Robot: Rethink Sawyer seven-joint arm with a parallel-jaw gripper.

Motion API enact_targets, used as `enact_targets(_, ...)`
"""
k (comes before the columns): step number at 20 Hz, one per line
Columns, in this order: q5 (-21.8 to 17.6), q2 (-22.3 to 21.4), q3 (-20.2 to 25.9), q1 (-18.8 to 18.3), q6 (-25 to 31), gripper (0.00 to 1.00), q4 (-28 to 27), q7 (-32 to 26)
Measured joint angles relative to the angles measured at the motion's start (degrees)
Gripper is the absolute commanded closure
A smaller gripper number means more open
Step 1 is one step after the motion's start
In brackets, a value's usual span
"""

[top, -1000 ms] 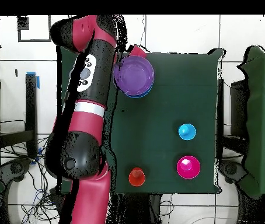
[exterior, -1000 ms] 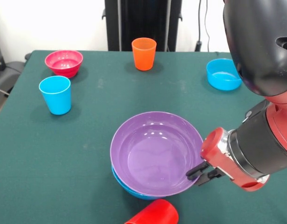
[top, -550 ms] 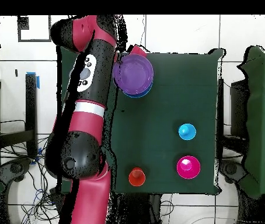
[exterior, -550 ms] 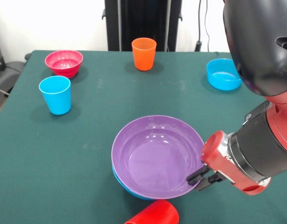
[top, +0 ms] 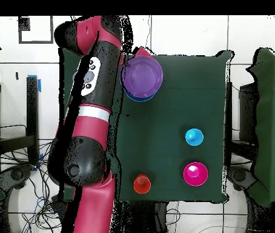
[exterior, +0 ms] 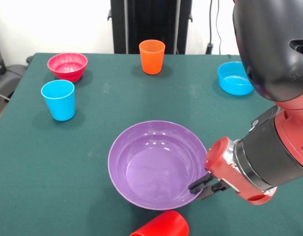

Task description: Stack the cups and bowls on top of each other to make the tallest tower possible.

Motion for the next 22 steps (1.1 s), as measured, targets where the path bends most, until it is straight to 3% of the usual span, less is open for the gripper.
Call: enact_targets(22, -1.7, 0.0, 1.38, -0.01, 0.0, 1.0, 0.01, 0.0)
